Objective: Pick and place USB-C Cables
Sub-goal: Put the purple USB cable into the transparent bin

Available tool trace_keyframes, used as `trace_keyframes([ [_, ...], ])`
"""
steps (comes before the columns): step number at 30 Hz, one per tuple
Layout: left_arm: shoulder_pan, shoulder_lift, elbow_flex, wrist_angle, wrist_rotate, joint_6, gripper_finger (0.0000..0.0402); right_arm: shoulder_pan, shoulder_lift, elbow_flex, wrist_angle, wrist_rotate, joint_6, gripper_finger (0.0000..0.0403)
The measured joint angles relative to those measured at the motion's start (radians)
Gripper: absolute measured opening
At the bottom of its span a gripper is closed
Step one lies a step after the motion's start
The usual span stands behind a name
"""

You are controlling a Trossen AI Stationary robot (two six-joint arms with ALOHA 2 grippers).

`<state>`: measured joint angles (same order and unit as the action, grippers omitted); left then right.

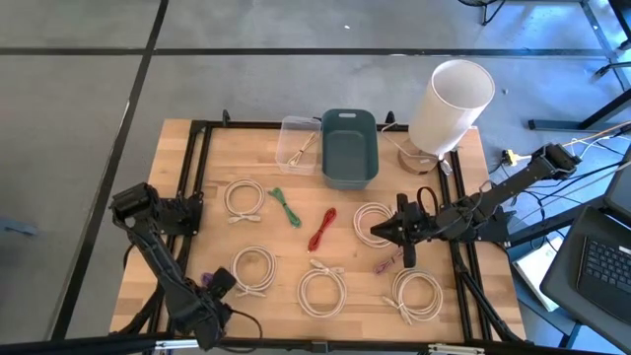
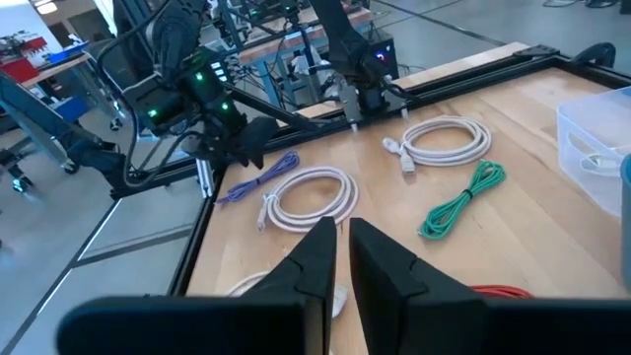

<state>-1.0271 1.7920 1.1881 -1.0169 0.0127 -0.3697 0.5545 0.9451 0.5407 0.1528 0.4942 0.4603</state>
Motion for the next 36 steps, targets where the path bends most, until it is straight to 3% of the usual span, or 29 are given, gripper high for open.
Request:
trace_keyframes([
  [7, 0.001, -0.001, -0.010, 0.073, -0.046, 0.032, 0.0191, 0.000, 0.000, 0.000, 0.000, 0.000, 0.000, 0.0037],
  [20, 0.003, -0.009, -0.196, 0.268, -0.004, 0.007, 0.0186, 0.000, 0.000, 0.000, -0.008, 0.000, 0.000, 0.0037],
  [23, 0.005, -0.007, -0.195, 0.257, -0.013, -0.022, 0.0146, 0.000, 0.000, 0.000, -0.009, 0.000, 0.000, 0.0037],
  [28, 0.035, -0.004, -0.173, 0.228, 0.041, -0.082, 0.0025, 0.000, 0.000, 0.000, -0.024, 0.000, -0.026, 0.0037],
  [31, 0.044, -0.005, -0.129, 0.170, 0.074, -0.125, 0.0023, 0.000, 0.000, 0.000, -0.023, 0.001, -0.060, 0.0037],
  [36, 0.051, -0.041, 0.038, -0.084, 0.073, -0.178, 0.0022, 0.000, 0.000, 0.000, -0.024, 0.001, -0.089, 0.0037],
])
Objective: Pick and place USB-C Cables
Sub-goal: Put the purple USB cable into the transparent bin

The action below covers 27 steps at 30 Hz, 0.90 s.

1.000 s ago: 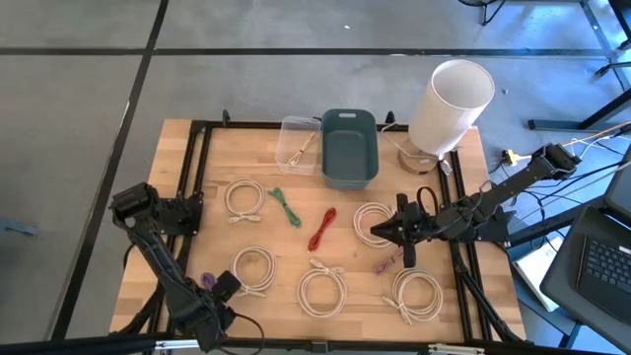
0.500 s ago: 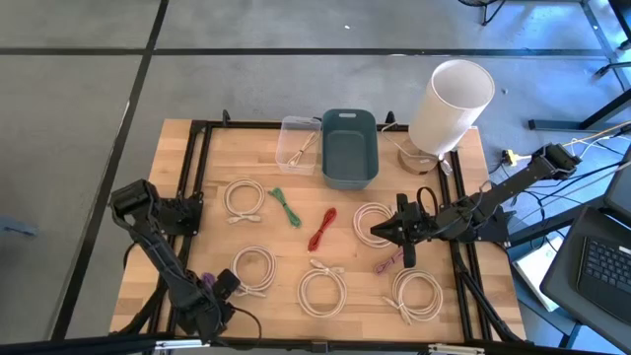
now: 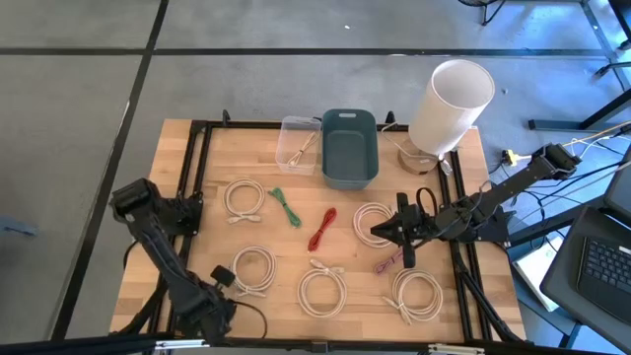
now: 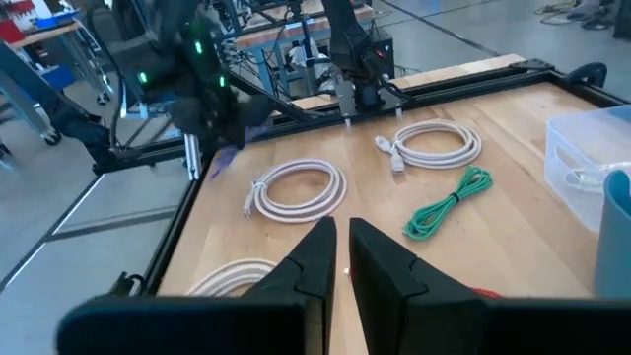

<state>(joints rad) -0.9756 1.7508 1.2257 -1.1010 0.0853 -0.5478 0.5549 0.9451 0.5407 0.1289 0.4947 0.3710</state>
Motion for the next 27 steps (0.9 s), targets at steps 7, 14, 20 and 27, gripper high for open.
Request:
trace_keyframes([
  [7, 0.090, -0.022, 0.217, -0.207, -0.336, -0.233, 0.0022, 0.000, 0.000, 0.000, -0.001, 0.000, -0.039, 0.0037],
  [14, 0.419, -0.019, 0.294, -0.204, -0.733, -0.082, 0.0022, 0.000, 0.000, 0.000, -0.001, -0.014, -0.038, 0.0037],
  [20, 0.835, -0.020, 0.467, -0.178, -0.940, 0.151, 0.0022, 0.000, 0.000, 0.000, -0.001, -0.146, -0.035, 0.0037],
  [27, 1.338, -0.022, 0.638, 0.165, -0.537, 0.343, 0.0022, 0.000, 0.000, 0.000, -0.051, -0.176, -0.039, 0.0037],
])
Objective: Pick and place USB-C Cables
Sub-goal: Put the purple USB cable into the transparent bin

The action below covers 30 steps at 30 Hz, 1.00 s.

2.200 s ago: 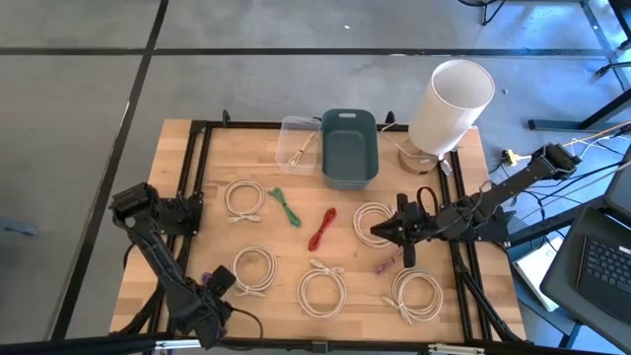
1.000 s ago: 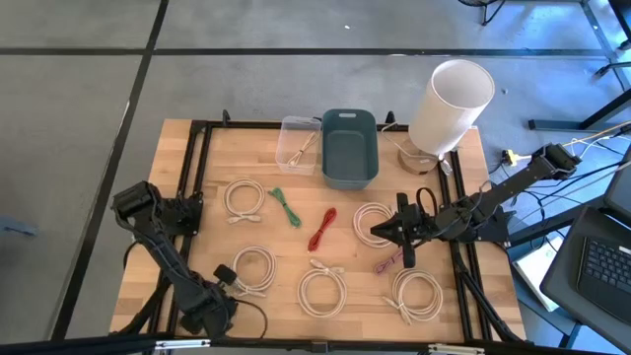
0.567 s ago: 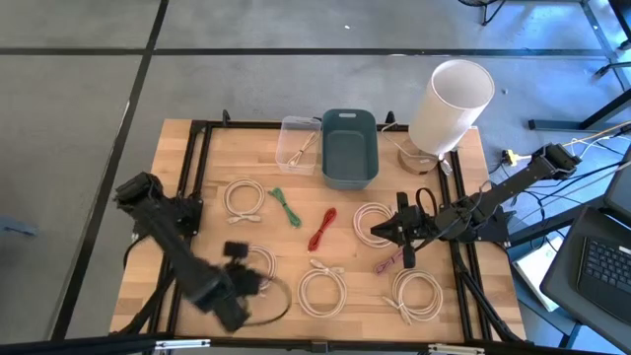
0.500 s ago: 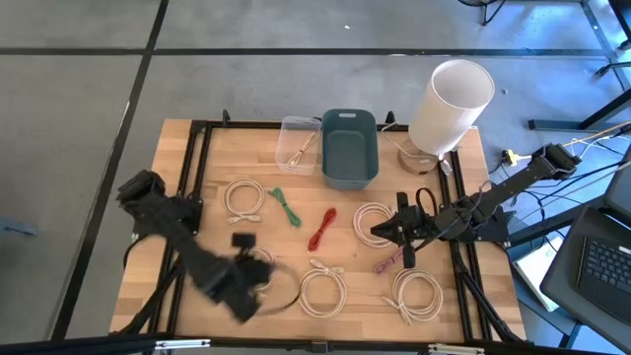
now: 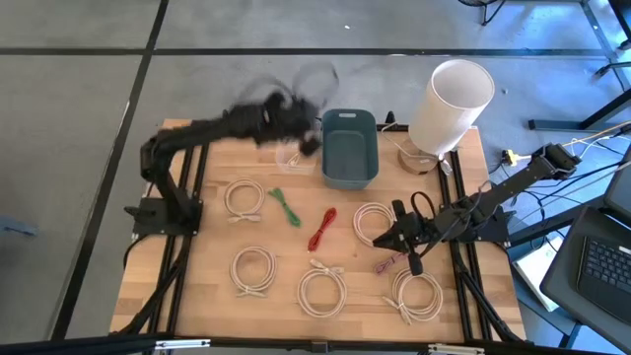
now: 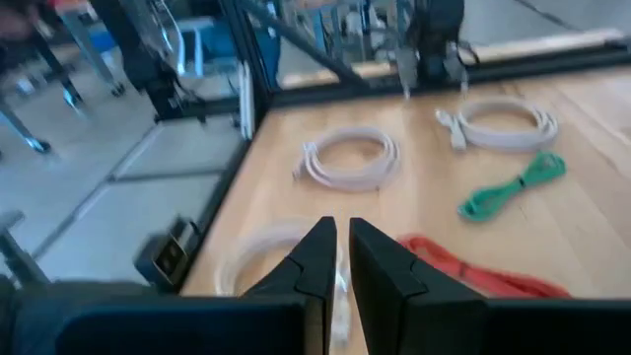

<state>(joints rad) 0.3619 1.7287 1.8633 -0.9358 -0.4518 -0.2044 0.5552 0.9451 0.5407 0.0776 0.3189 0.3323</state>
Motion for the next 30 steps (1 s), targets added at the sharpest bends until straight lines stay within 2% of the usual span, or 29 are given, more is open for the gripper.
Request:
trace_keyframes([
  [3, 0.160, 0.002, 0.001, 0.105, 0.244, -0.097, 0.0022, 0.000, 0.000, 0.000, -0.073, 0.000, 0.004, 0.0037],
  [5, 0.230, 0.004, 0.001, 0.117, 0.308, -0.132, 0.0022, 0.000, 0.000, 0.000, -0.131, 0.000, 0.037, 0.0037],
  [9, 0.305, 0.013, 0.000, 0.075, 0.350, -0.165, 0.0022, 0.000, 0.000, 0.000, -0.212, 0.000, 0.107, 0.0037],
  [14, 0.331, 0.021, 0.001, 0.055, 0.366, -0.187, 0.0022, 0.000, 0.000, 0.000, -0.234, 0.000, 0.131, 0.0037],
  [30, 0.280, 0.204, 0.001, 0.003, 0.375, -0.186, 0.0022, 0.000, 0.000, 0.000, -0.227, -0.006, 0.136, 0.0037],
])
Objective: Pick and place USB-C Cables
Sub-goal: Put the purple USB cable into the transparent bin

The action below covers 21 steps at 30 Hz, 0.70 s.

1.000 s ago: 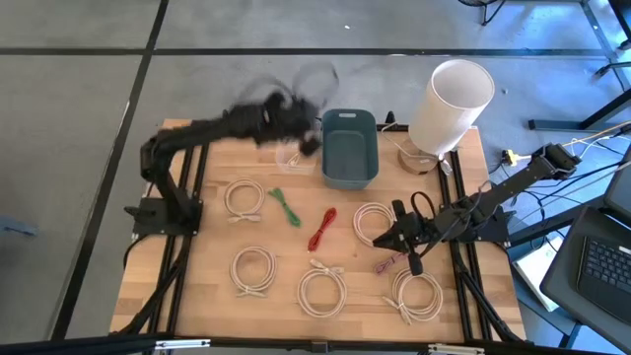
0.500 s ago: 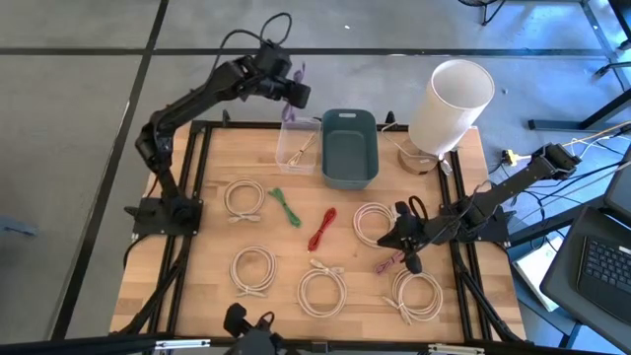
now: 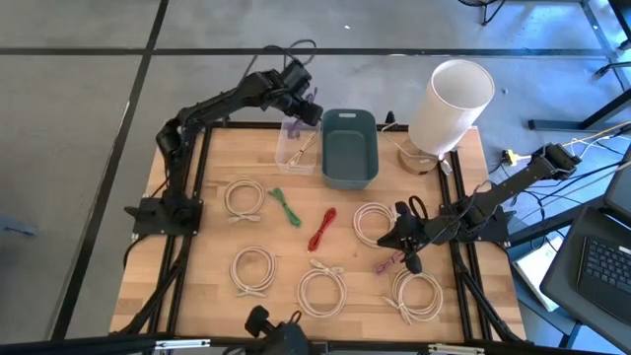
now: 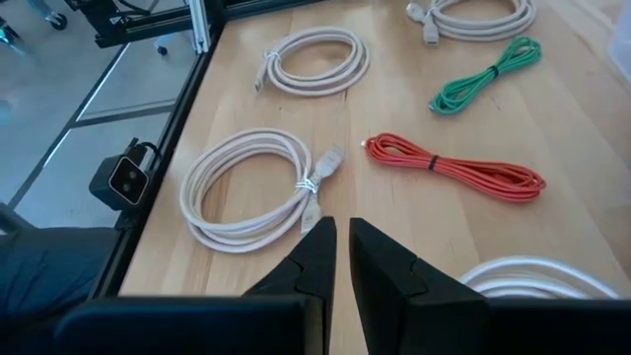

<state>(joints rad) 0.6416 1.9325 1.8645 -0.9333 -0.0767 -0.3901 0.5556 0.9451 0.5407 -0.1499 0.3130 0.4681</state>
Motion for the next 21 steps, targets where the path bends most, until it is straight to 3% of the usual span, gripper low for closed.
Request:
trace_keyframes([
  [6, -0.010, 0.065, 0.000, -0.098, -0.024, 0.000, 0.0022, 0.000, 0.000, 0.000, -0.006, -0.003, 0.000, 0.0037],
  [21, -0.038, 0.180, 0.000, -0.108, -0.017, -0.015, 0.0022, 0.000, 0.000, 0.000, -0.014, -0.035, 0.026, 0.0037],
])
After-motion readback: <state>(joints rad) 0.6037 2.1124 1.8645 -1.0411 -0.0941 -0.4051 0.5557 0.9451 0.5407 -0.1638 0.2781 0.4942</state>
